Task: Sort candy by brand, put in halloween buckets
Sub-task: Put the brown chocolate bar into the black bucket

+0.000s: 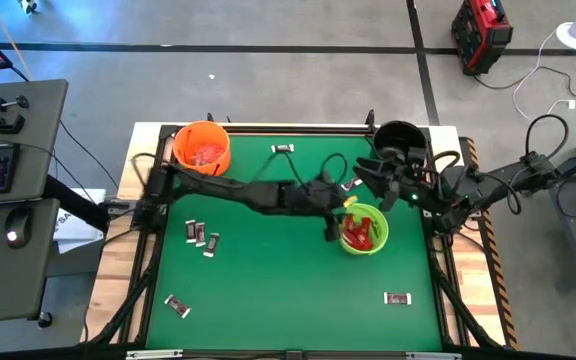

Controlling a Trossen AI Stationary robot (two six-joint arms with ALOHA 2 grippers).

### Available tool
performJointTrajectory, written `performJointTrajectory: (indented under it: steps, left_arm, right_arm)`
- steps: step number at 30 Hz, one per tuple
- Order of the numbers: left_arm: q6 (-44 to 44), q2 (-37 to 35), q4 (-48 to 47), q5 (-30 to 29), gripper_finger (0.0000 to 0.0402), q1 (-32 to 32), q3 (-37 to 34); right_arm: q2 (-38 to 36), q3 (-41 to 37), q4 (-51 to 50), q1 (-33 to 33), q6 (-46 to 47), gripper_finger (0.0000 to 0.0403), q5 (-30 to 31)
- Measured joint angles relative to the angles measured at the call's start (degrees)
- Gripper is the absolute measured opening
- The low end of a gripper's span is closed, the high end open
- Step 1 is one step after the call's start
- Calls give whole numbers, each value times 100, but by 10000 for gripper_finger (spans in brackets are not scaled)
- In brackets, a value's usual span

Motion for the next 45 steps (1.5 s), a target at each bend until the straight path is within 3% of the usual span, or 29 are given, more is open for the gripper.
performJointTrajectory:
  steps: [4,7,12,17,19,22,28,31,36,39,45]
  left_arm:
    - [334,-826,-1797,-481,212,203,-41]
    - [13,-1537,-2411,-688,211,534,-620]
    - [-1022,-3273,-1292,-558,207,1029,-2919]
    - [-2323,-4978,-274,-266,207,962,-5255]
    - [-2813,-5533,127,-336,207,836,-5880]
    - [-3463,-6032,384,-369,207,652,-6405]
    - [-3505,-6311,471,-504,207,366,-6245]
    - [-3075,-6316,486,-545,207,347,-5929]
    - [-2100,-6314,484,-1027,206,402,-5384]
    - [-1982,-6317,478,-1347,206,575,-5106]
    - [-1939,-6316,467,-1200,206,1173,-4872]
  right_arm:
    - [2,0,0,0,-2,202,52]
    - [34,0,-11,0,7,202,355]
    - [162,0,-141,-18,496,202,933]
    - [437,-2,-813,-458,1823,202,1000]
    - [605,-3,-1135,-790,2441,202,666]
    - [905,-4,-1488,-1384,3128,202,-357]
    - [1737,-4,-2687,-2599,4326,202,-2500]
    - [2221,-9,-3375,-3044,4548,202,-3135]
    - [2710,-9,-4078,-3488,4463,202,-3188]
    - [2940,-9,-4486,-3707,4454,202,-3260]
    - [3303,-9,-4704,-4015,4253,202,-3378]
